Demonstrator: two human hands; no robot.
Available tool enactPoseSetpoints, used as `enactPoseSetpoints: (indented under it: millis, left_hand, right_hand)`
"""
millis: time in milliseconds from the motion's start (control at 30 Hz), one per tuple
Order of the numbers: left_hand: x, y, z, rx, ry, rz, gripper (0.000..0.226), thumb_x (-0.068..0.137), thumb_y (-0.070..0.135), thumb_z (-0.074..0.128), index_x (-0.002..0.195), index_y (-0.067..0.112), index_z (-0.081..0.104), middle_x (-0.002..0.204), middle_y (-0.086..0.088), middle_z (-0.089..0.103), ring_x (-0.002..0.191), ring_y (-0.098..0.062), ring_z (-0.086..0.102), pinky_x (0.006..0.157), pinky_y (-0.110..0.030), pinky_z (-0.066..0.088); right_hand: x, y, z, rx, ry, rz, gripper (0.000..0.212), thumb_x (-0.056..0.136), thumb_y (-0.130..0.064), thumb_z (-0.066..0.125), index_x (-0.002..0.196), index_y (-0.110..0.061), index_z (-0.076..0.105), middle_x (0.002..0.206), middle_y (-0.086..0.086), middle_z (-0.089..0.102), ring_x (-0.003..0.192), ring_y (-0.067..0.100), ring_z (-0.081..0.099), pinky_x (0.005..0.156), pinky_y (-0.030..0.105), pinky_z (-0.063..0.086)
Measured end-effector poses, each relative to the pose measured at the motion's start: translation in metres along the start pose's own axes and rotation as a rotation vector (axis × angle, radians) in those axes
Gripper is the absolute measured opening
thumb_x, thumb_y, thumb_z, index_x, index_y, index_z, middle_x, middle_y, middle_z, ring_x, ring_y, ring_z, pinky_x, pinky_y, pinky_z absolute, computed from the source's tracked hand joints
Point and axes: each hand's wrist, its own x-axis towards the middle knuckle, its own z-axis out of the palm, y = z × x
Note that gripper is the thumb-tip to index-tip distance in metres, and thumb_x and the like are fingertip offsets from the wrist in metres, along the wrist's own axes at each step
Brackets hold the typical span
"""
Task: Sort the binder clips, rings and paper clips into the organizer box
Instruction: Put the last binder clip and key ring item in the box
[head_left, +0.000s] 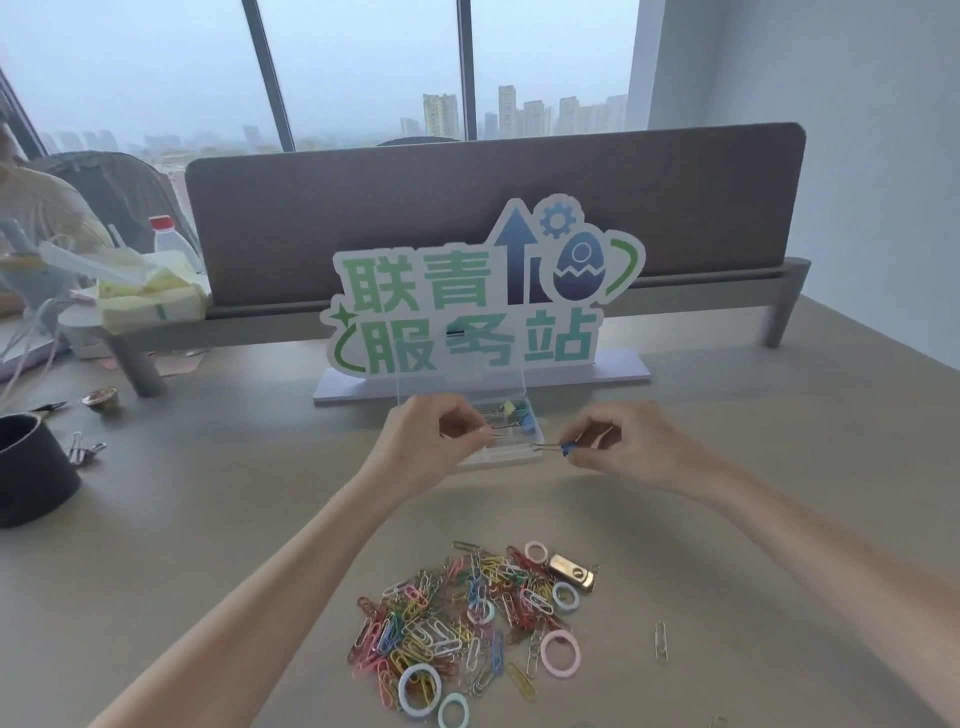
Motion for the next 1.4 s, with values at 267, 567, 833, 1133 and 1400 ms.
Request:
enactPoseSetpoints:
  millis: [267, 567, 833, 1133, 1400]
  left_hand:
    - [0.041, -0.023, 0.019, 0.08, 0.06, -0.051, 0.007, 0.079, 0.02, 0.075, 0.085, 0.017, 0.073, 0.081, 0.005, 0.073, 0.079, -0.008, 0.067, 0.078, -0.023, 0.053]
    - [0.054, -0.022, 0.032, 0.11, 0.009, -0.045, 0.007, 0.075, 0.019, 0.075, 0.077, 0.025, 0.072, 0.076, 0.008, 0.073, 0.078, -0.008, 0.067, 0.076, -0.027, 0.055]
    - [0.055, -0.025, 0.035, 0.191, 0.005, -0.033, 0.011, 0.081, 0.018, 0.07, 0.092, 0.021, 0.074, 0.091, 0.003, 0.073, 0.086, -0.012, 0.064, 0.075, -0.02, 0.046]
    - [0.056, -0.022, 0.038, 0.277, -0.02, -0.006, 0.01, 0.084, 0.025, 0.069, 0.093, 0.025, 0.073, 0.095, 0.0, 0.071, 0.09, -0.018, 0.063, 0.07, -0.023, 0.041]
    - [0.054, -0.024, 0.04, 0.344, -0.024, 0.073, 0.012, 0.087, 0.026, 0.064, 0.096, 0.025, 0.072, 0.098, -0.001, 0.068, 0.09, -0.02, 0.062, 0.068, -0.025, 0.04]
  right_hand:
    - [0.066, 0.009, 0.027, -0.136, 0.052, 0.004, 0.024, 0.081, -0.019, 0.075, 0.105, -0.02, 0.071, 0.091, -0.007, 0.071, 0.078, 0.002, 0.063, 0.073, 0.019, 0.049]
    - [0.079, 0.008, 0.036, -0.125, 0.047, -0.013, 0.045, 0.081, -0.019, 0.076, 0.122, -0.022, 0.059, 0.103, -0.008, 0.073, 0.078, -0.001, 0.063, 0.077, 0.02, 0.051]
    - [0.077, 0.014, 0.039, -0.12, 0.049, -0.009, 0.04, 0.076, -0.022, 0.08, 0.113, -0.023, 0.066, 0.105, -0.011, 0.072, 0.085, 0.003, 0.065, 0.074, 0.016, 0.049]
    - [0.077, 0.018, 0.041, -0.164, 0.073, -0.059, 0.023, 0.075, -0.022, 0.08, 0.097, -0.027, 0.075, 0.091, -0.011, 0.072, 0.081, 0.001, 0.063, 0.074, 0.019, 0.052]
    - [0.072, 0.012, 0.04, -0.186, 0.079, -0.082, 0.017, 0.08, -0.016, 0.076, 0.097, -0.021, 0.076, 0.087, -0.007, 0.071, 0.077, 0.004, 0.06, 0.067, 0.01, 0.043]
